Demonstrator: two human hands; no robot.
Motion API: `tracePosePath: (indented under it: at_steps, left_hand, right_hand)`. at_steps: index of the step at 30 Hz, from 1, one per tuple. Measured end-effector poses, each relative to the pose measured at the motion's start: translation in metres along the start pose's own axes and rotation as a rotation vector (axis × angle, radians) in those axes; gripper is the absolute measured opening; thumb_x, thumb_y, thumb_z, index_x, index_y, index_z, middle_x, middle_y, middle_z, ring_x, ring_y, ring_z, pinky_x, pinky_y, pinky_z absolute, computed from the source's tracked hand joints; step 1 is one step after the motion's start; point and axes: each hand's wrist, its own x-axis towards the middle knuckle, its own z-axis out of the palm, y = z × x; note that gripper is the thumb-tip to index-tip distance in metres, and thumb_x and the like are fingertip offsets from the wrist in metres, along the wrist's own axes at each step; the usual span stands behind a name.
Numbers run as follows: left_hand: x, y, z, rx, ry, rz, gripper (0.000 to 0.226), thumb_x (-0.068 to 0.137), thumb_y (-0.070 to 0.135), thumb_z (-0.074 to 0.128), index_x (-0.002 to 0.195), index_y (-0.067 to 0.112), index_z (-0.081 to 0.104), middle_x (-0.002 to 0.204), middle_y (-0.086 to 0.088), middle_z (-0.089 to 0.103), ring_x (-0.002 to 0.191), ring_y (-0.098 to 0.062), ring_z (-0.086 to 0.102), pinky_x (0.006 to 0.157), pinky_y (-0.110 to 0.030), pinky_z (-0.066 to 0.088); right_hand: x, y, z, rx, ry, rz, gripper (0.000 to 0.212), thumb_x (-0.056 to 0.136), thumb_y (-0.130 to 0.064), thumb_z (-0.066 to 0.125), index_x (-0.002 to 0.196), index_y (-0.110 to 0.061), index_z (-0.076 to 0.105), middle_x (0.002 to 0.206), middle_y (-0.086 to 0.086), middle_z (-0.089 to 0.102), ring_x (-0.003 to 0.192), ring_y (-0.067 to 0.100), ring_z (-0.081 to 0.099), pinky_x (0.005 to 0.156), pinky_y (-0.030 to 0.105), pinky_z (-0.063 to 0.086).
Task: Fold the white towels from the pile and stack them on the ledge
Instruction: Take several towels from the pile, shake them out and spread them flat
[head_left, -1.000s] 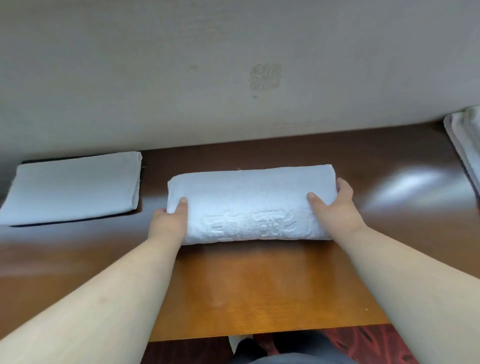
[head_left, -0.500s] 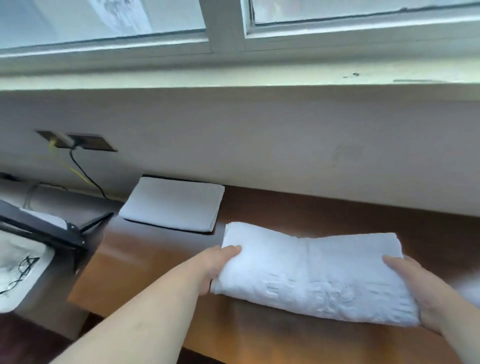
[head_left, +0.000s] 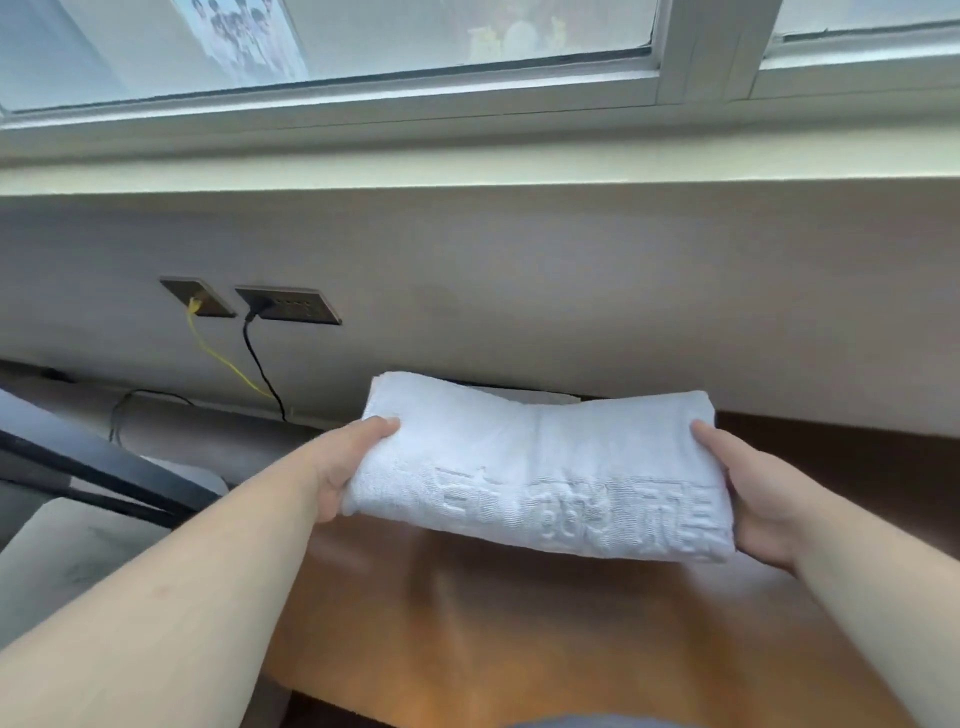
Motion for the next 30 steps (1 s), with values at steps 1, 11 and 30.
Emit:
tracePosePath:
  at_steps: [1, 11, 30]
  left_hand:
    - [0.012, 0.006, -0.016, 0.006, -0.003, 0.011, 0.036, 0.089, 0.043, 0.064, 0.113, 0.016, 0.067, 0.098, -0.006, 0.077, 0.088, -0.027, 0.072, 0.073, -0.031, 0.053]
    - [0.124, 0.033, -0.088, -0.052, -0.047, 0.043, 0.029, 0.094, 0.038, 0.060, 0.107, 0.014, 0.066, 0.090, -0.006, 0.077, 0.069, -0.021, 0.074, 0.072, -0.038, 0.058]
    - [0.204, 0.011, -0.092, -0.044, -0.058, -0.017, 0.035, 0.093, 0.045, 0.060, 0.120, 0.022, 0.063, 0.113, -0.001, 0.072, 0.097, -0.018, 0.067, 0.076, -0.036, 0.051]
  right_hand:
    - [0.009, 0.003, 0.018, 0.012, -0.007, -0.007, 0.041, 0.101, -0.040, 0.049, 0.126, -0.009, 0.061, 0.113, 0.016, 0.074, 0.100, 0.033, 0.073, 0.085, 0.046, 0.054]
    - [0.092, 0.013, 0.104, 0.148, 0.093, -0.028, 0.034, 0.096, -0.035, 0.061, 0.117, -0.009, 0.067, 0.110, 0.013, 0.075, 0.099, 0.029, 0.073, 0.086, 0.044, 0.056]
    - [0.142, 0.054, 0.115, 0.018, 0.378, -0.041, 0.046, 0.087, -0.046, 0.069, 0.123, -0.018, 0.065, 0.105, 0.001, 0.076, 0.095, 0.023, 0.074, 0.097, 0.043, 0.054]
